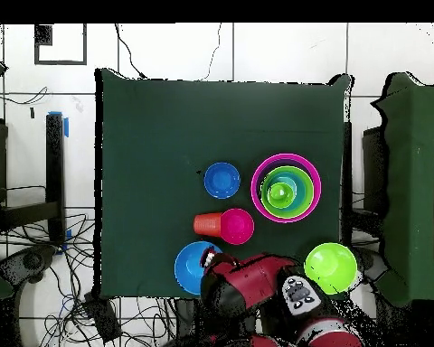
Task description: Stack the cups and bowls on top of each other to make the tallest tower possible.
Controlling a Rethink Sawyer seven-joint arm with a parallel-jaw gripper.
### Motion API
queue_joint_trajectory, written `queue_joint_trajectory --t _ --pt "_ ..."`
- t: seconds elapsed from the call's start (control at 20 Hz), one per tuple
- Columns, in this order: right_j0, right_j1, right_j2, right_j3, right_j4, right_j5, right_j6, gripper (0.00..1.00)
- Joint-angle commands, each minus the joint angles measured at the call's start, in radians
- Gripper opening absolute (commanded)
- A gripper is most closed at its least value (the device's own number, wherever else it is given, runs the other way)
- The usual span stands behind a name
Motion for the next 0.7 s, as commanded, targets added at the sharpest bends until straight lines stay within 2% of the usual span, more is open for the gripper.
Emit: queue_joint_trajectory --t 0.05,0.3,0.55,0.7 --pt "-0.062 -0.172 0.209 0.084 0.076 0.245 -0.161 1.0" --pt "-0.097 -0.189 0.254 0.094 0.071 0.27 -0.169 1.0" --pt "-0.117 -0.126 0.276 0.049 -0.009 0.231 -0.163 1.0" --pt "-0.09 -0.088 0.249 0.013 -0.057 0.191 -0.135 1.0"
